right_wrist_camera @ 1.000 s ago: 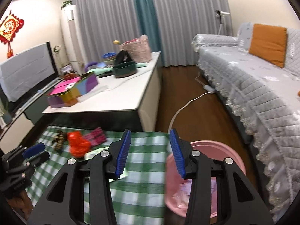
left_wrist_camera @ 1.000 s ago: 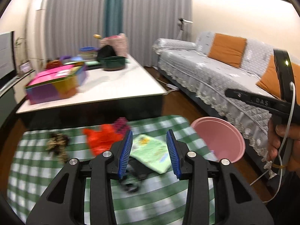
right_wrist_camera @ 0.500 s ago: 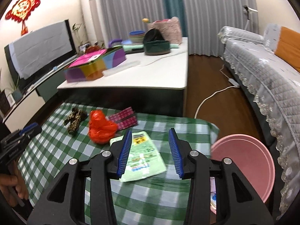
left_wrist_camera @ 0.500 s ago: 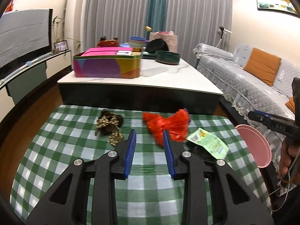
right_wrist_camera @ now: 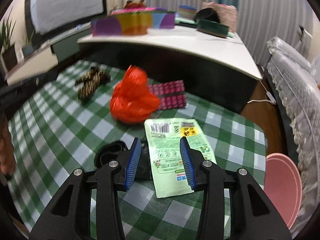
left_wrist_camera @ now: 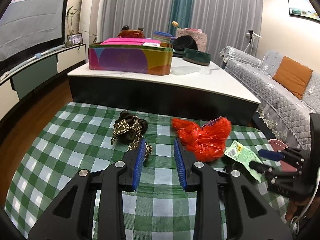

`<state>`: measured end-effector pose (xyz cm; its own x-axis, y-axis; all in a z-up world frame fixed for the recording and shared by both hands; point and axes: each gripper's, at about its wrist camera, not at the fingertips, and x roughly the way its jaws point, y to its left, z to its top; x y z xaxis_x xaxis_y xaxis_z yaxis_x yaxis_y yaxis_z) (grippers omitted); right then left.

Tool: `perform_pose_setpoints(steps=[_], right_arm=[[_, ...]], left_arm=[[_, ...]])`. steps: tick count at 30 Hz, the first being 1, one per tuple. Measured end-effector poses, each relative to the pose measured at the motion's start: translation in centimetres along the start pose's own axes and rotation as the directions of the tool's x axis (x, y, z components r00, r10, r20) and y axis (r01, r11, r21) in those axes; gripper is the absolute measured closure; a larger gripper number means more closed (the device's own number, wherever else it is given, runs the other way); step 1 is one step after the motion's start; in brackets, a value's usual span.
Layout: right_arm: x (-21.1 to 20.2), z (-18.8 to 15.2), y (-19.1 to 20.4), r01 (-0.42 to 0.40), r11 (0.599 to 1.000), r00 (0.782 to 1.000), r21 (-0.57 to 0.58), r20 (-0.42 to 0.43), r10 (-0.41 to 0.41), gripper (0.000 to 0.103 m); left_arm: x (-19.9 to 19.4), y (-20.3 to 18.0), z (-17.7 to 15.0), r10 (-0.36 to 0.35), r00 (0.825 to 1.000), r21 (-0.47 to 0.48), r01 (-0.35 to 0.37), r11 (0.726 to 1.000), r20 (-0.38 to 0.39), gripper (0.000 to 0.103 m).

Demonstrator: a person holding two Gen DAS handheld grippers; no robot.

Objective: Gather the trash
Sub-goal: 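Grasp the camo-print cloth with the left tool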

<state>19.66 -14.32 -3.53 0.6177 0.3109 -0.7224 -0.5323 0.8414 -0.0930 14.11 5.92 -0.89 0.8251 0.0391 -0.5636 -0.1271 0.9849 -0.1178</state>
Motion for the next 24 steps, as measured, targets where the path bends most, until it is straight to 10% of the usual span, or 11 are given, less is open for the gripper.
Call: perform_pose_setpoints(steps=[13, 24], right_arm=[[1.6, -0.6, -0.3, 0.024, 0.999, 0.999, -0.048, -0.036, -0.026, 0.063], [1.6, -0.4, -0.2, 0.028, 0.996, 0.999, -0.079, -0.037, -0.031, 0.102]], left_arm=[[6.6, 0.8, -0.4, 0.085, 0.992, -0.026, -0.088, 0.996, -0.089, 0.072], [9.8, 1.1, -0.4, 0.128, 0.979, -0.022, -0.133, 0.991, -0.157, 0.089]])
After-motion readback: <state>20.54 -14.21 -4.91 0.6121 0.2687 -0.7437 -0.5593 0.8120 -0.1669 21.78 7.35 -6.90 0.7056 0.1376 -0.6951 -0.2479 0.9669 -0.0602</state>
